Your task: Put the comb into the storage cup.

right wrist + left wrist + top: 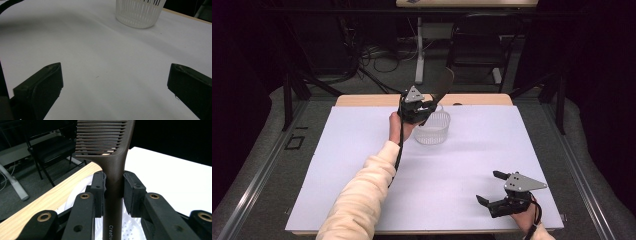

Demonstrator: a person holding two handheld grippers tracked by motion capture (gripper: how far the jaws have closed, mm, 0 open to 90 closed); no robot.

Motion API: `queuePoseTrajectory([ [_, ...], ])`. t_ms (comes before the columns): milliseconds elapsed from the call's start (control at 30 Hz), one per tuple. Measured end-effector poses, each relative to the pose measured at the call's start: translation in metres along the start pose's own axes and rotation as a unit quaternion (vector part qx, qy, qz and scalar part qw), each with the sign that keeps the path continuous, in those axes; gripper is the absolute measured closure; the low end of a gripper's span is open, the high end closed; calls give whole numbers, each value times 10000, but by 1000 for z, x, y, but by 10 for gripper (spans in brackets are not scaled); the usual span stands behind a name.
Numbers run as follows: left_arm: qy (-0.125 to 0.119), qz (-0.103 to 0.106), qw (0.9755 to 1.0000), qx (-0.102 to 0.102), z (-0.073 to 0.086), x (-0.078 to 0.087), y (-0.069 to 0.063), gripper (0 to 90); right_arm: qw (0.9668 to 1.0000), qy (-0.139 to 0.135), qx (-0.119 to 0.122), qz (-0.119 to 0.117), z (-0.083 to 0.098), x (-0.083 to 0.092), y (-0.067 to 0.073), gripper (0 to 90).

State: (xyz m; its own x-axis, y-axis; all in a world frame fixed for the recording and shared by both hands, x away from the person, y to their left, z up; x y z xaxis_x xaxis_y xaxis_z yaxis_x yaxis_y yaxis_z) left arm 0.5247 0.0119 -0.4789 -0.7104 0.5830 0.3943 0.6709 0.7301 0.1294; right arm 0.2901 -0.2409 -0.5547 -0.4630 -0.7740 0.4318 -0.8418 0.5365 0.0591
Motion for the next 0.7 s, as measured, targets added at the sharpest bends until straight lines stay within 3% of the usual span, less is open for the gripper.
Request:
queuePoseTrajectory([
  [700,249,216,9993,-189,8,-8,-5,719,10000,34,-3,23,1,0,-1,0],
])
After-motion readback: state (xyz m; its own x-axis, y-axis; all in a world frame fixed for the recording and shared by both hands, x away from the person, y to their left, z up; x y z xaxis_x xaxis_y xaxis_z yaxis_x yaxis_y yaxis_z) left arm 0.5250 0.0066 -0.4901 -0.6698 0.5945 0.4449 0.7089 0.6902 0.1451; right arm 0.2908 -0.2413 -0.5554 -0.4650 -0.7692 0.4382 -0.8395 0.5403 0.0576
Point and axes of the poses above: each handheld gripper's, and its own axes: x roughly backward along the jaws, z roughly out of its underside, y roughly to its left, the point moved 5 cm from there along -x, roughly forward along the jaws, and after that the axes turned 11 degrees about -z, right-handed, at the moved point
